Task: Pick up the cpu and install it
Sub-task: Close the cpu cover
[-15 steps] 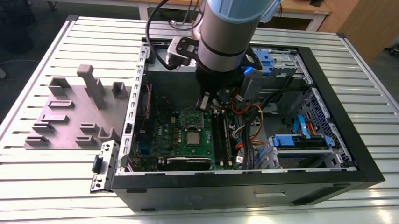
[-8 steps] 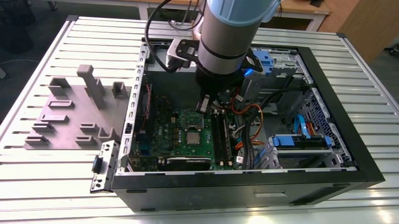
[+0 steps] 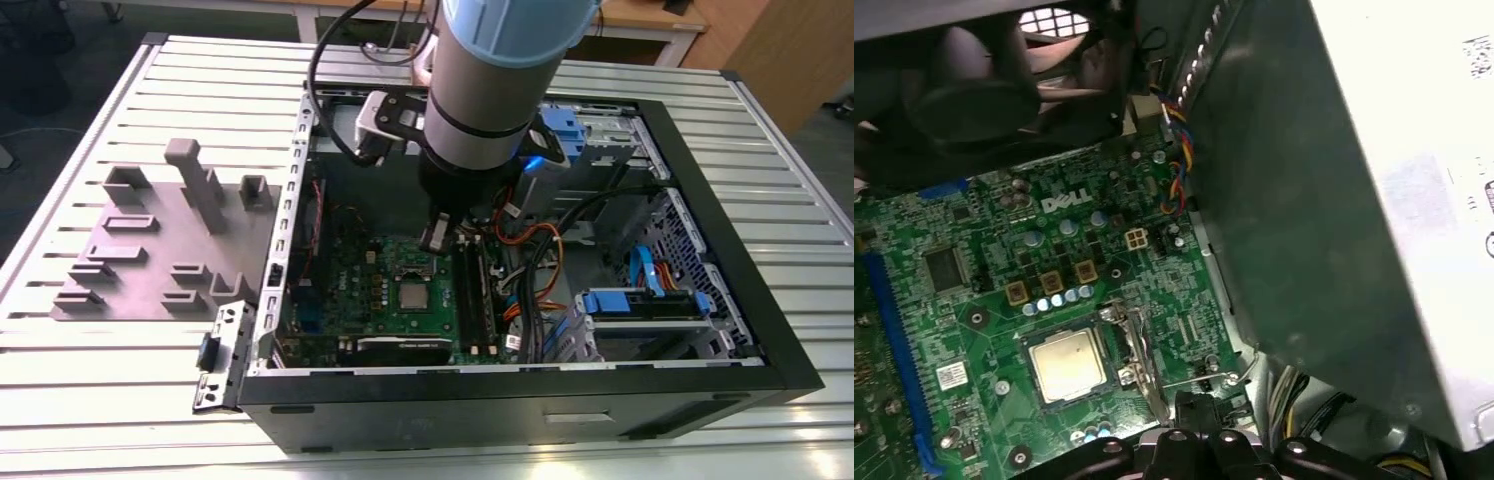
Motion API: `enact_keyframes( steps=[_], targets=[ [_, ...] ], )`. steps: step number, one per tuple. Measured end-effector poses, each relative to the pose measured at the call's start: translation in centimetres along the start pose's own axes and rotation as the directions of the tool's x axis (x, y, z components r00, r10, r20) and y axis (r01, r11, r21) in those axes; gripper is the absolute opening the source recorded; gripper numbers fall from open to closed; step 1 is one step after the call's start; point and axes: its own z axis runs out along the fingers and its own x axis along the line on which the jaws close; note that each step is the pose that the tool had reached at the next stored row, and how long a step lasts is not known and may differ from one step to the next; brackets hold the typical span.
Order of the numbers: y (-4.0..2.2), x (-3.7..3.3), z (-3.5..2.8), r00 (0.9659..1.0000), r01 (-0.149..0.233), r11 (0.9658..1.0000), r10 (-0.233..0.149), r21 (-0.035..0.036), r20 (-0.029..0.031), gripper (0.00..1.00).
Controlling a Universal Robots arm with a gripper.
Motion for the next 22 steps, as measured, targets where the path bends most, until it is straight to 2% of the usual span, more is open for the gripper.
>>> enact_keyframes(
  steps=[15, 22],
  targets=[
    [-0.33, 1.45, -0.28, 1.0, 0.007, 1.0, -0.007, -0.0011, -0.0008, 0.11],
    [-0.43, 1.89, -0.36, 0.9999, 0.011, 0.9999, -0.011, -0.0017, -0.0014, 0.11]
  ],
)
